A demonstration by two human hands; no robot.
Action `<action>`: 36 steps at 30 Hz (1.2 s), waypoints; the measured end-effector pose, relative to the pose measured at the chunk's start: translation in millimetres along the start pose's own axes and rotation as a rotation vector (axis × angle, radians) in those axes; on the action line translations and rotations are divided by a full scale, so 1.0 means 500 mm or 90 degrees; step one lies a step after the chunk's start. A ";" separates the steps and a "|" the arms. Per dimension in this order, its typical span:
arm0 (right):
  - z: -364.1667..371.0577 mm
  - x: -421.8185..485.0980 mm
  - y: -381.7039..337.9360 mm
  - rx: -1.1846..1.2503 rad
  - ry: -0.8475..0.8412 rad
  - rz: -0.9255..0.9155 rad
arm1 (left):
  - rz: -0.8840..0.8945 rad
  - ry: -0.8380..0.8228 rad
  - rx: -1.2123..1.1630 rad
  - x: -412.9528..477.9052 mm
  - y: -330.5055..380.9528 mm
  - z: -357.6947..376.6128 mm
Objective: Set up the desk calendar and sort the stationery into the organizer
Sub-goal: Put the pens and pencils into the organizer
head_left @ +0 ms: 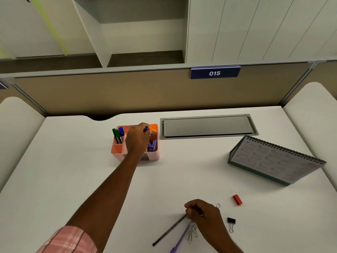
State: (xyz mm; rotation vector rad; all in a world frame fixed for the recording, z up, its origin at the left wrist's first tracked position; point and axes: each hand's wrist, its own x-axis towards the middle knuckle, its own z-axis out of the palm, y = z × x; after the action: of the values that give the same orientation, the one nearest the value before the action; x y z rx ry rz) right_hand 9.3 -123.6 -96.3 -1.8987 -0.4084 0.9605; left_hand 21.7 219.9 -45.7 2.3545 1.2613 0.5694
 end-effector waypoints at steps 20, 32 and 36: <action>-0.006 0.004 0.006 0.003 -0.001 -0.006 | -0.062 0.065 0.013 -0.049 -0.057 -0.024; -0.005 -0.014 0.012 -0.029 0.003 0.000 | -0.221 0.058 0.007 -0.076 -0.093 -0.041; -0.001 -0.015 0.016 -0.017 0.002 0.007 | -0.229 0.067 0.012 -0.076 -0.098 -0.043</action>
State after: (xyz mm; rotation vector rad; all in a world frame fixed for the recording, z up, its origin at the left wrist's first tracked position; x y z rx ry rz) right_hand 4.0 -132.6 -99.5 -1.9278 -0.4101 0.9636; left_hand -42.0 216.1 -59.8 2.0615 1.6940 0.5676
